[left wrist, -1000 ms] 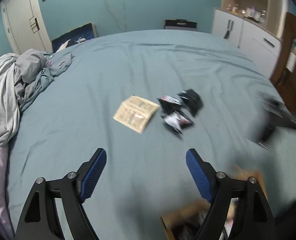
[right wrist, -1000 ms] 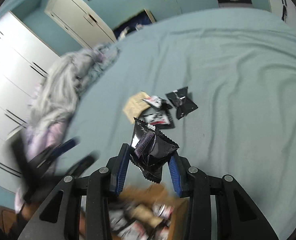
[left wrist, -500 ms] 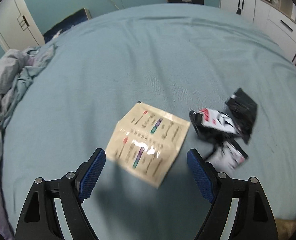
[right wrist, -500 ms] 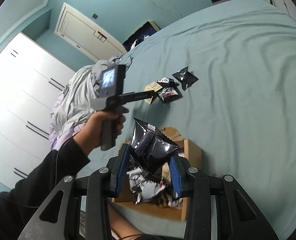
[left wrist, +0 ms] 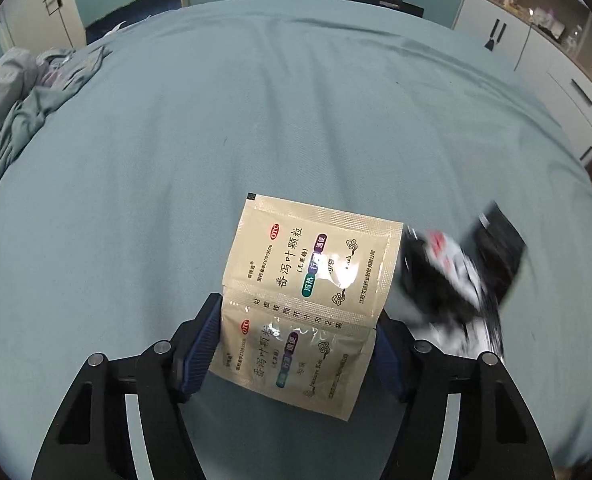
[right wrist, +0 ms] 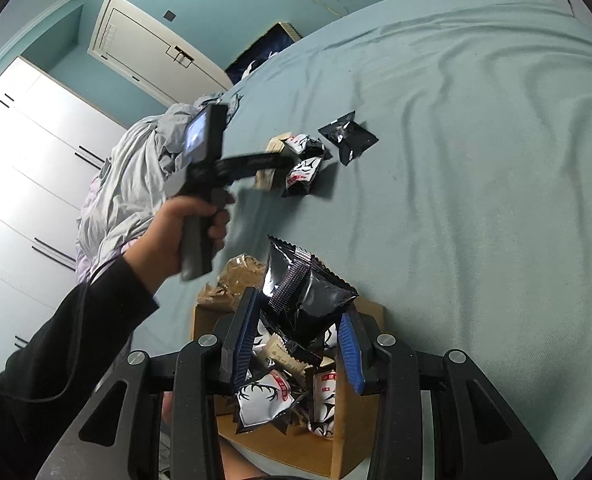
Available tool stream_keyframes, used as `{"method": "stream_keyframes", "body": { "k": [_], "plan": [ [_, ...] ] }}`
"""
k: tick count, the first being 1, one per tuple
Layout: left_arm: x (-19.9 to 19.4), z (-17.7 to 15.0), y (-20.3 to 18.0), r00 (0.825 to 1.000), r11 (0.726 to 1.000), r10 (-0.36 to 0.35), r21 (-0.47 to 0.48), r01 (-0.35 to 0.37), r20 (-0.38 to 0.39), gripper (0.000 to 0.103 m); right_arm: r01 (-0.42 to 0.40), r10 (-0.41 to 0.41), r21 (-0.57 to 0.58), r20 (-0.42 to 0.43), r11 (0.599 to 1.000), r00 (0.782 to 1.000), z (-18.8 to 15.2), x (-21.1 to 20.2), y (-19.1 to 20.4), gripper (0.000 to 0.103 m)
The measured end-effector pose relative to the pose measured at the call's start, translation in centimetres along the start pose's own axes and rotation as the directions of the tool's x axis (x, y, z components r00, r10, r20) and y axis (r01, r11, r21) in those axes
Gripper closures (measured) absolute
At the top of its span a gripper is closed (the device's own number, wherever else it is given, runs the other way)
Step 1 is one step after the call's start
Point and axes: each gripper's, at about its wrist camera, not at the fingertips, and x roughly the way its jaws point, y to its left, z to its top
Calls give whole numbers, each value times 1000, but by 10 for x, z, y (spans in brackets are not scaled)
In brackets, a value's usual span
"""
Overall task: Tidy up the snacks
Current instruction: 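Lower the black packet and beige sachet into the box and open both grippers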
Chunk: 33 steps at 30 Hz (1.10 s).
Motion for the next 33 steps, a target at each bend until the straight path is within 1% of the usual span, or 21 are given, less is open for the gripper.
{"method": "stream_keyframes", "body": {
  "k": [2, 5, 7, 8, 10, 12, 15, 17, 19, 20, 22, 24, 27, 31, 33],
  "plan": [
    [-18, -16, 1, 1000, 1000, 16, -4, -16, 13, 35, 18, -18, -20, 14, 1000, 1000, -3, -5, 5, 67],
    [-52, -33, 7, 999, 1000, 5, -27, -4, 43, 35, 32, -31, -41, 21, 999, 999, -10, -8, 10, 67],
    [-84, -50, 4, 998, 1000, 17, -27, -15, 66, 35, 40, -39, -51, 23, 998, 999, -13, -11, 15, 67],
    [-96, -56, 1, 997, 999, 28, -24, -26, 68, 35, 40, -39, -54, 27, 998, 999, -14, -14, 17, 67],
    [-121, -73, -6, 998, 999, 39, -29, -38, 45, 35, 41, -38, -62, 48, 997, 998, -17, -19, 22, 67],
    [-142, -91, -16, 999, 999, 21, -34, -20, 40, 35, 52, -48, -71, 59, 996, 997, -19, -22, 24, 67],
    [-175, -120, -40, 996, 1000, -9, 17, 7, 84, 35, 66, -62, -62, 58, 996, 996, -22, -24, 25, 67],
    [-194, -141, -57, 992, 998, -52, 47, 47, 114, 35, 70, -68, -50, 52, 996, 996, -25, -27, 26, 67],
    [-203, -159, -68, 986, 994, -103, 54, 97, 132, 35, 77, -74, -50, 51, 996, 996, -26, -28, 28, 67],
    [-205, -165, -71, 983, 992, -115, 63, 107, 141, 35, 85, -82, -56, 55, 995, 995, -28, -30, 30, 67],
    [-206, -180, -77, 979, 991, -115, 89, 101, 170, 35, 99, -95, -69, 63, 993, 994, -29, -32, 34, 67],
    [-201, -185, -77, 981, 990, -118, 99, 104, 152, 35, 110, -105, -77, 68, 991, 992, -30, -32, 38, 67],
    [-195, -184, -77, 977, 984, -159, 105, 145, 140, 32, 123, -117, -81, 69, 989, 991, -31, -30, 41, 67],
    [-193, -186, -88, 984, 985, -111, 146, 91, 136, 26, 143, -136, -109, 73, 984, 988, -32, -26, 47, 67],
    [-193, -187, -89, 986, 986, -92, 152, 70, 142, 24, 156, -148, -119, 70, 981, 986, -32, -24, 48, 67]
  ]
}}
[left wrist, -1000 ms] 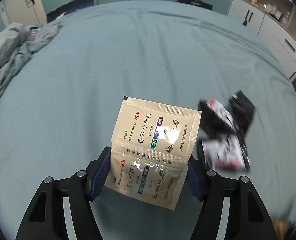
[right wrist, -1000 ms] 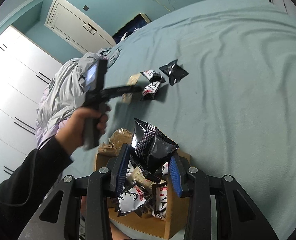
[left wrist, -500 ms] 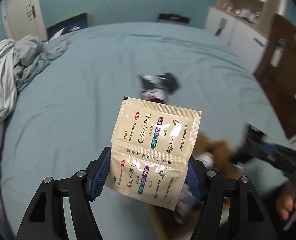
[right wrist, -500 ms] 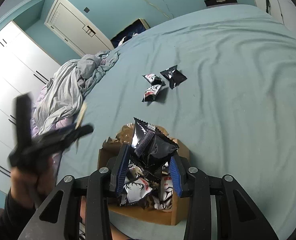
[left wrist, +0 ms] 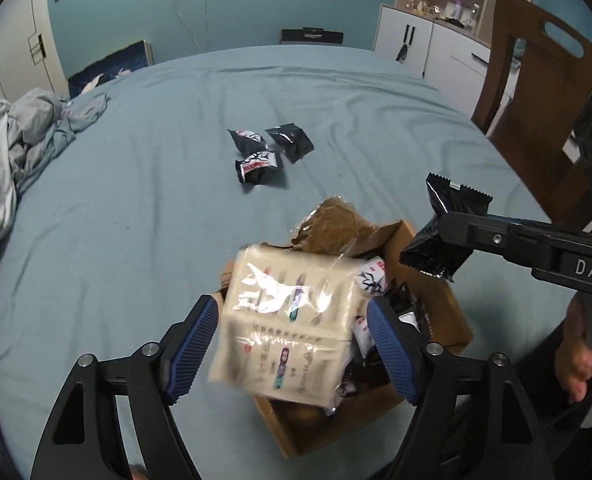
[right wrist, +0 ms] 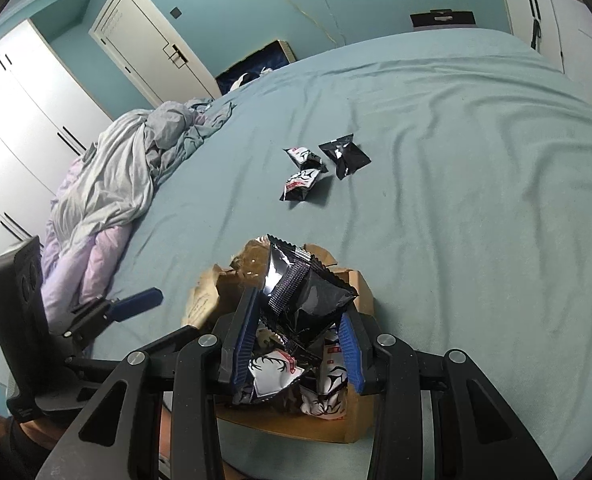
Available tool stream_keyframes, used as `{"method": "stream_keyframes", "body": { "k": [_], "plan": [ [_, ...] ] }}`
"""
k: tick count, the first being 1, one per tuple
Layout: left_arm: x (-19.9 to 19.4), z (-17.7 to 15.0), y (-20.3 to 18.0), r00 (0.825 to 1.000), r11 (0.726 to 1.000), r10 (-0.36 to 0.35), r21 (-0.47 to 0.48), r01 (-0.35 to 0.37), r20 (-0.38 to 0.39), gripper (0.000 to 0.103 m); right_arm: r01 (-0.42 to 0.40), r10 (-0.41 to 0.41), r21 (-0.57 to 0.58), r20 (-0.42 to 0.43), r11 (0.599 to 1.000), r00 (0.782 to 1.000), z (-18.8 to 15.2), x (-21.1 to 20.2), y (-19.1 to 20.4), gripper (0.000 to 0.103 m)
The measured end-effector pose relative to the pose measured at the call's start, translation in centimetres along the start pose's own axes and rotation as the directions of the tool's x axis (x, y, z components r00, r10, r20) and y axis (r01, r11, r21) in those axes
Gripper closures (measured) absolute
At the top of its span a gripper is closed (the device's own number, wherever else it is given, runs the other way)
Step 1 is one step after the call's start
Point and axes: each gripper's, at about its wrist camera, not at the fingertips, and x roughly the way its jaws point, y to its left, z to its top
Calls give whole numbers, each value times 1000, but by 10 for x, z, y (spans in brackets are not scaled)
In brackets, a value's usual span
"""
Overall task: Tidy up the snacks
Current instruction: 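Lower the black packet and beige sachet into the box and open both grippers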
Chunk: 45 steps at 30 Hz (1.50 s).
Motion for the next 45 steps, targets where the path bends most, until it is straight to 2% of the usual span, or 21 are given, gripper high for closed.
{"method": "stream_keyframes", "body": {
  "k": [7, 16, 21, 24, 26, 31, 37, 41, 45],
  "plan": [
    [7, -1, 14, 998, 997, 66, -37, -67, -23, 23, -4, 3, -32, -30, 999, 1000, 1, 7, 6, 67],
    [12, -2, 20, 995, 994, 89, -61, -91, -39, 23, -16, 1, -140, -105, 990, 994, -3, 22, 28, 65],
    [12, -1, 23, 994, 992, 98, -78, -102, -48, 23, -25, 6, -140, -129, 990, 992, -4, 28, 32, 63],
    [10, 0, 25, 994, 990, 107, -89, -110, -35, 23, -5, -11, -112, -147, 994, 989, -4, 32, 30, 49],
    [8, 1, 26, 994, 989, 105, -100, -107, -31, 23, 12, -25, -101, -134, 995, 991, -3, 30, 30, 41],
    [6, 1, 30, 994, 987, 103, -125, -105, -26, 23, 41, -48, -98, -68, 994, 997, -5, 17, 31, 32],
    [8, 2, 36, 996, 981, 81, -170, -88, -47, 23, 66, -72, -97, -61, 993, 996, -7, 18, 29, 32],
    [9, 3, 37, 995, 981, 87, -170, -94, -48, 23, 70, -74, -83, -53, 994, 996, 6, 17, 22, 32],
    [10, 4, 37, 995, 981, 90, -171, -96, -46, 23, 129, -133, -136, -16, 982, 991, 23, 15, 18, 32]
  ]
}}
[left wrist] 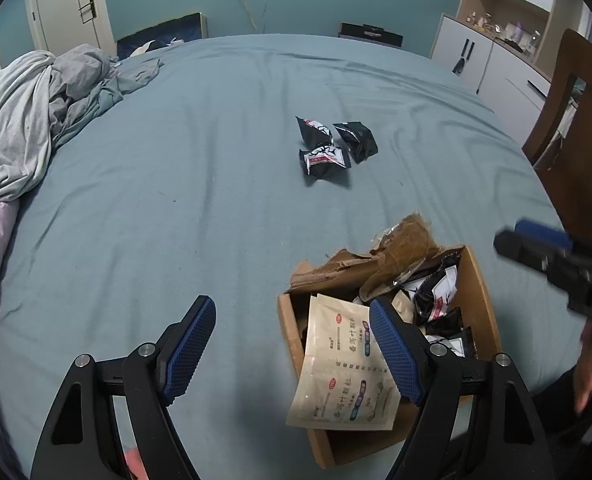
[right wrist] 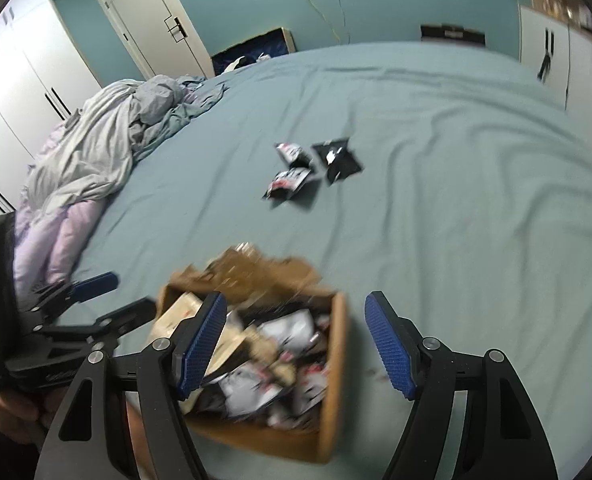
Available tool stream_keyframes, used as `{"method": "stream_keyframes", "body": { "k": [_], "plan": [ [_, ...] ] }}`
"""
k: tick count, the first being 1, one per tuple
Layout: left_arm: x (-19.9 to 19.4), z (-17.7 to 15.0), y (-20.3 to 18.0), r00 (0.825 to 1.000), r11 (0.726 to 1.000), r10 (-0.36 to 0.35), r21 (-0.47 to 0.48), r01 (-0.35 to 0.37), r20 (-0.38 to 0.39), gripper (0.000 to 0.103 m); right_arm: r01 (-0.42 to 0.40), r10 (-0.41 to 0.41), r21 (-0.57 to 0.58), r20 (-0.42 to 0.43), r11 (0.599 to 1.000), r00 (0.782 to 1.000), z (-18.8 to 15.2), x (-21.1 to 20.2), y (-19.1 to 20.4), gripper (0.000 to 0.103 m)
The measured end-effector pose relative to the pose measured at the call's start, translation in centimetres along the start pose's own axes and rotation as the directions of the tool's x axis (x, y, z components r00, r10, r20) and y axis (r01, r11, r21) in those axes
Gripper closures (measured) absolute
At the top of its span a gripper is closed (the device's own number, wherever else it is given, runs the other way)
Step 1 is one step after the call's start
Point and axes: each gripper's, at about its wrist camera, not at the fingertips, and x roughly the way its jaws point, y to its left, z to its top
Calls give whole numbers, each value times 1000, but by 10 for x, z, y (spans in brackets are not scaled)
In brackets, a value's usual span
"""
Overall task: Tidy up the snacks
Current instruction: 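Lower the black packet and beige sachet into the box and open both grippers, then grasp a black packet with the right gripper while the left gripper grasps a white packet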
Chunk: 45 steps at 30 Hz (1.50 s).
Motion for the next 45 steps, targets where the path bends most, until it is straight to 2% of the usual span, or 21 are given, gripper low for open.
{"method": "stream_keyframes", "body": {
  "k": [3, 10, 14, 19, 23, 27, 32, 40, 41, 42, 43, 45],
  "plan": [
    [0, 2, 0, 1000, 1000, 6, 2, -6, 10, 23, 23, -23, -25, 7, 999, 1000, 11, 2, -5, 32],
    [0, 10, 3, 1000, 1000, 16, -27, -15, 24, 23, 70, -70, 0, 36, 998, 997, 38, 21, -28, 32],
    [1, 13, 1, 999, 1000, 17, -25, -17, 27, 23, 96, -97, 2, 27, 995, 995, 51, 39, -37, 32],
    [5, 18, -1, 1000, 999, 3, -32, -3, 21, 23, 112, -112, 5, -28, 994, 993, 60, 79, -45, 32],
    [9, 21, -5, 1000, 1000, 9, -10, -9, 23, 23, 65, -64, 14, -49, 998, 997, 71, 101, -47, 32],
    [22, 21, -6, 1000, 1000, 16, 8, -15, -12, 22, 34, -34, -18, 1, 999, 999, 89, 119, -49, 32],
    [34, 23, 0, 998, 1000, -17, -18, 16, -64, 22, 19, -18, -28, 26, 999, 999, 99, 151, -59, 32],
    [43, 26, 2, 995, 999, -49, -27, 47, -88, 22, 42, -47, -111, -45, 993, 998, 110, 218, -41, 32],
    [43, 26, 2, 995, 998, -52, -27, 50, -89, 22, 39, -48, -123, -70, 992, 996, 110, 226, -39, 35],
    [43, 25, 2, 995, 998, -54, -26, 52, -86, 22, 28, -40, -129, -87, 991, 995, 111, 230, -37, 43],
    [42, 26, 2, 996, 998, -51, -27, 49, -76, 22, 28, -41, -139, -98, 990, 994, 111, 233, -36, 60],
    [40, 27, 5, 998, 998, -43, -43, 41, -36, 22, 35, -46, -149, -70, 988, 996, 111, 226, -34, 62]
  ]
}}
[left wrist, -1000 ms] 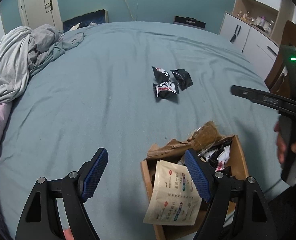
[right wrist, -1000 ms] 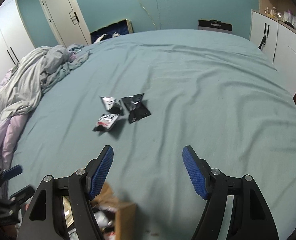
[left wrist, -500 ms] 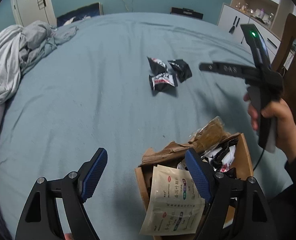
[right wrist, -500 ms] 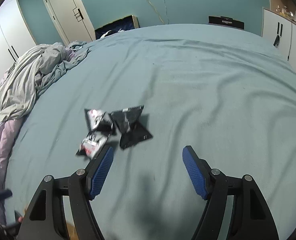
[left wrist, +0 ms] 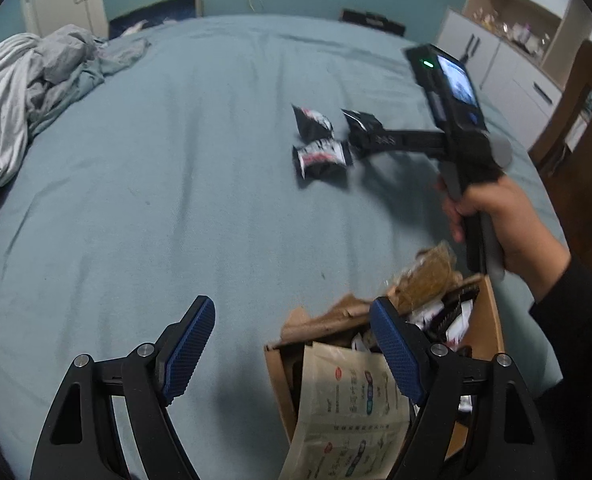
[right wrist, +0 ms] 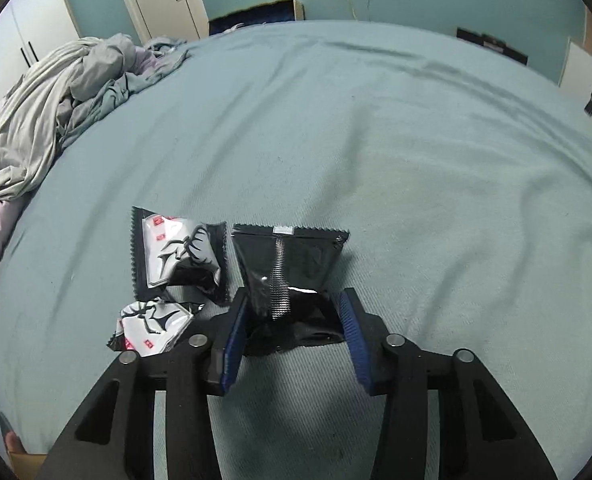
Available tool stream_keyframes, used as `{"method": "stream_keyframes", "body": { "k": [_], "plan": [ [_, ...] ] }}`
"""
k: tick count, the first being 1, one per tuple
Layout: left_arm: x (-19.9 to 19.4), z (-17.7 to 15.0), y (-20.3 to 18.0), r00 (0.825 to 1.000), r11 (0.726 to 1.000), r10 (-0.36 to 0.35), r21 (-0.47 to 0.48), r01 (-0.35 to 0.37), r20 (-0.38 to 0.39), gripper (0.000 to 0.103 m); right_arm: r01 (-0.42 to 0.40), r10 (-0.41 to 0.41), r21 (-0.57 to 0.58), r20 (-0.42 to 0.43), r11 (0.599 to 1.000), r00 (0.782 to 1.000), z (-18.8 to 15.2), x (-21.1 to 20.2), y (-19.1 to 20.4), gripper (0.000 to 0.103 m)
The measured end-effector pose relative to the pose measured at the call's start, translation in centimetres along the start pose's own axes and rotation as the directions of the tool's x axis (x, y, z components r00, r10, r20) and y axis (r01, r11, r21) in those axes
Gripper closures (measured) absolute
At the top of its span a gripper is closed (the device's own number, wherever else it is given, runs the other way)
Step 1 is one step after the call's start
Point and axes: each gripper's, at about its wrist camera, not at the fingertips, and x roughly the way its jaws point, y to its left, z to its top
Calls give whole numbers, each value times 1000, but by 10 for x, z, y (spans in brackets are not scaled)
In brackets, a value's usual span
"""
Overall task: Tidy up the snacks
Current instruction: 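Grasp a black packet with the right gripper while the left gripper grasps a white packet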
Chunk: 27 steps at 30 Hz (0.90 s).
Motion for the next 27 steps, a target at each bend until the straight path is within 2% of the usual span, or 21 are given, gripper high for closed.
{"method": "stream_keyframes", "body": {
  "k": [2, 6, 8, 11, 14, 17, 18, 20, 22, 24, 27],
  "plan": [
    [0, 2, 1, 1000, 1000, 11, -7, -11, 20, 22, -3, 3, 5, 25, 1000, 1000, 3, -13, 0, 64],
    [-2, 8, -1, 996, 998, 54, 10, -55, 65, 22, -26, 20, 75, 80, 997, 997, -1, -67, -4, 64],
    [-3, 17, -2, 998, 999, 42, 17, -42, 48, 22, -43, 32, 120, 94, 992, 995, -9, -95, -7, 64],
    [-8, 33, -2, 999, 1000, 1, -6, -1, 48, 21, -136, 119, 213, 89, 967, 989, -29, -133, -12, 64],
    [1, 56, -10, 999, 1000, -18, -15, 18, 31, 16, -141, 112, 228, 136, 963, 984, -58, -175, -15, 64],
    [26, 81, -27, 998, 999, -38, 0, 38, -41, 15, -156, 111, 254, 185, 955, 976, -96, -212, -21, 64],
    [42, 92, -35, 996, 1000, -19, 16, 21, -87, 15, -153, 101, 264, 200, 952, 975, -112, -223, -22, 64],
    [60, 102, -44, 992, 999, 26, 40, -21, -122, 15, -153, 90, 284, 222, 947, 971, -141, -242, -21, 64],
    [78, 115, -52, 985, 990, 127, 79, -119, -114, 15, -160, 92, 303, 228, 939, 969, -173, -256, -22, 64],
    [90, 126, -57, 976, 976, 199, 108, -189, -91, 15, -148, 84, 310, 208, 939, 974, -200, -266, -20, 64],
    [113, 137, -64, 972, 973, 203, 137, -187, -120, 15, -193, 118, 256, 283, 947, 952, -210, -282, -14, 63]
  ]
}}
